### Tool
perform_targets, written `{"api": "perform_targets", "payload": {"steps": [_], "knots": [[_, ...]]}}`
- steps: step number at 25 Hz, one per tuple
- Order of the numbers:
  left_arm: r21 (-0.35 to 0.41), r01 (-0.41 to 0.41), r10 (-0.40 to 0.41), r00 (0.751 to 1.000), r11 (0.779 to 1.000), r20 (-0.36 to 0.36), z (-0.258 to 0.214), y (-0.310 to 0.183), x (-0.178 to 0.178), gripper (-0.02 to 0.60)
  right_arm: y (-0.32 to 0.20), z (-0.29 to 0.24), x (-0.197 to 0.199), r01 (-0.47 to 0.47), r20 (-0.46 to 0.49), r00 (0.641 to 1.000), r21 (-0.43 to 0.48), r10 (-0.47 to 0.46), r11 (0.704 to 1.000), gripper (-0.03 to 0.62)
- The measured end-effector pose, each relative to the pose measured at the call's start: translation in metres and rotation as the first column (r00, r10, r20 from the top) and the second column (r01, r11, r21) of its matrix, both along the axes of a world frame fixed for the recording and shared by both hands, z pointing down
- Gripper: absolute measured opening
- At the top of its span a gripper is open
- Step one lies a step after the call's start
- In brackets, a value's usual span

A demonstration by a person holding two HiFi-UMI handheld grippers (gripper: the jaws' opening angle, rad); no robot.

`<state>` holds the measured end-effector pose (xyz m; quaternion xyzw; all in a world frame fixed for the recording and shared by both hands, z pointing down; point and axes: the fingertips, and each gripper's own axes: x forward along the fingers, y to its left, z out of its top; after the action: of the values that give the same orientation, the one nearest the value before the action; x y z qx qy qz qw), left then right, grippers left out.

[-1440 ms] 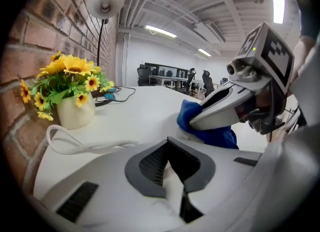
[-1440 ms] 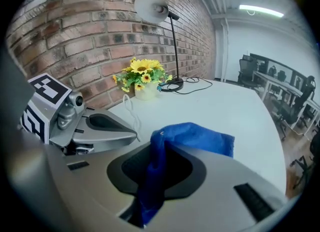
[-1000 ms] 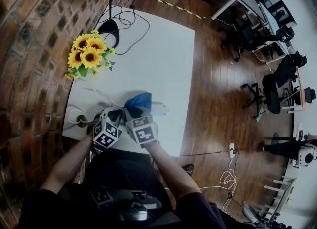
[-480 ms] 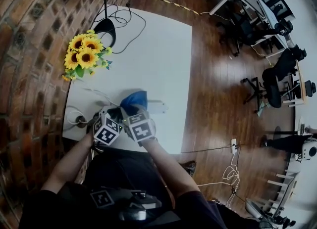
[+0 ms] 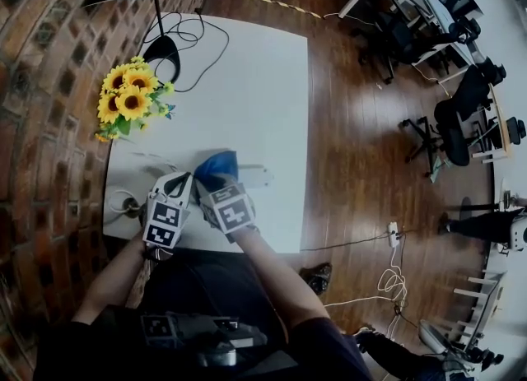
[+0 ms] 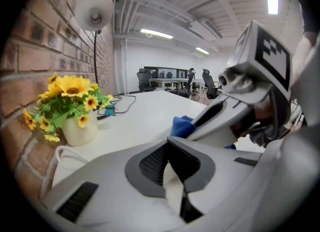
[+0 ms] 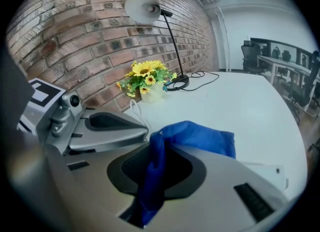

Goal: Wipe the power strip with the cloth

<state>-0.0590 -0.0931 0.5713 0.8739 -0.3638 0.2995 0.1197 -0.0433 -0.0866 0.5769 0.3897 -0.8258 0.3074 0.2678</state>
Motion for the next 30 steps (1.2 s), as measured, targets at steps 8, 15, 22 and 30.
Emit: {"api": "perform_targets", "payload": {"steps": [8, 15, 22, 30], "knots": [[-0.023, -0.039, 0.042, 0.989, 0.999, 0.139, 0.023, -0.005, -0.001, 0.018, 0.001, -0.002, -0.002, 0.008, 0.010, 1.000, 0.008, -0.008, 1.000, 0.061], [0.099, -0.084, 0.056, 0.965, 0.991, 0.257, 0.032, -0.002, -0.003, 0.020, 0.000, -0.002, 0.002, 0.014, 0.014, 1.000, 0.029, -0.015, 0.999, 0.061], [0.118, -0.078, 0.046, 0.966, 0.990, 0.254, 0.033, -0.002, -0.003, 0.018, 0.002, -0.001, 0.014, -0.008, 0.002, 1.000, 0.044, 0.008, 0.999, 0.060], [0.131, -0.093, 0.057, 0.965, 0.987, 0.255, 0.035, -0.003, -0.003, 0.018, 0.003, 0.000, 0.039, -0.062, 0.008, 0.998, 0.053, 0.062, 0.997, 0.060]]}}
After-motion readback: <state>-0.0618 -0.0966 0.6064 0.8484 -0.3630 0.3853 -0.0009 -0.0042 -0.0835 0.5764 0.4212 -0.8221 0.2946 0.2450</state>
